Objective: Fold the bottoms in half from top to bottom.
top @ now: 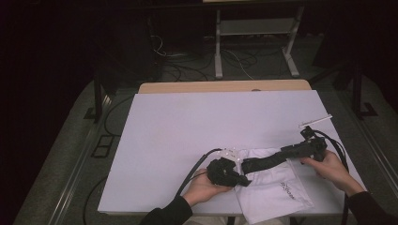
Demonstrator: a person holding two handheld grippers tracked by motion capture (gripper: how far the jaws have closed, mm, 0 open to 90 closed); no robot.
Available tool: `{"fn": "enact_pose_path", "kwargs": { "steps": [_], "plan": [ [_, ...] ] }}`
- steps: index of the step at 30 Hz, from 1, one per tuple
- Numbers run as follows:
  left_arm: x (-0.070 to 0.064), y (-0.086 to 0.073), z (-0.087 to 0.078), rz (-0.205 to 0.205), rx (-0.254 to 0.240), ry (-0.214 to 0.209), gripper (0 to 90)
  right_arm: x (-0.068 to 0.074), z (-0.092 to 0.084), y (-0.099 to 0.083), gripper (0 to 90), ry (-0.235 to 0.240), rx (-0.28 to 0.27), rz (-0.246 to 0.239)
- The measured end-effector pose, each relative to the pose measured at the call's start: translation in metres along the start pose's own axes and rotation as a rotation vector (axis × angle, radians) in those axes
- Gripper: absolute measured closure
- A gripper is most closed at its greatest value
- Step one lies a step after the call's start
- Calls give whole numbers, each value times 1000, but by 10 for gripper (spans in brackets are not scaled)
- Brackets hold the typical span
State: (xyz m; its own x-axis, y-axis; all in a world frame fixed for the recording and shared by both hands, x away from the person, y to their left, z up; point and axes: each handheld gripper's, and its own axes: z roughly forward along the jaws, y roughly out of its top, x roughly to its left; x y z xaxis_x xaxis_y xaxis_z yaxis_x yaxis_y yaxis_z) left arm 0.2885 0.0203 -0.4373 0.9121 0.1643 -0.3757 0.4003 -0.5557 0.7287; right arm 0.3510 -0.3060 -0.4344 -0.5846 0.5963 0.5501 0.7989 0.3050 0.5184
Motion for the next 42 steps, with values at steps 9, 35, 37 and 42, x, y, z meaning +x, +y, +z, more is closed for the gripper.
{"fn": "enact_pose_path", "kwargs": {
  "steps": [9, 35, 37, 42],
  "plan": [
    [1, 0, 1, -5, 0, -1, 882, 0, 11, 2, 378, 16, 57, 6],
    [1, -1, 3, -8, 6, -3, 879, 18, -8, -4, 813, 103, -26, -52],
    [1, -1, 3, -11, 5, -4, 878, 20, -11, -6, 813, 108, -33, -64],
    [1, -2, 3, -15, 8, -5, 873, 23, -15, -10, 814, 122, -45, -75]
  ]
}}
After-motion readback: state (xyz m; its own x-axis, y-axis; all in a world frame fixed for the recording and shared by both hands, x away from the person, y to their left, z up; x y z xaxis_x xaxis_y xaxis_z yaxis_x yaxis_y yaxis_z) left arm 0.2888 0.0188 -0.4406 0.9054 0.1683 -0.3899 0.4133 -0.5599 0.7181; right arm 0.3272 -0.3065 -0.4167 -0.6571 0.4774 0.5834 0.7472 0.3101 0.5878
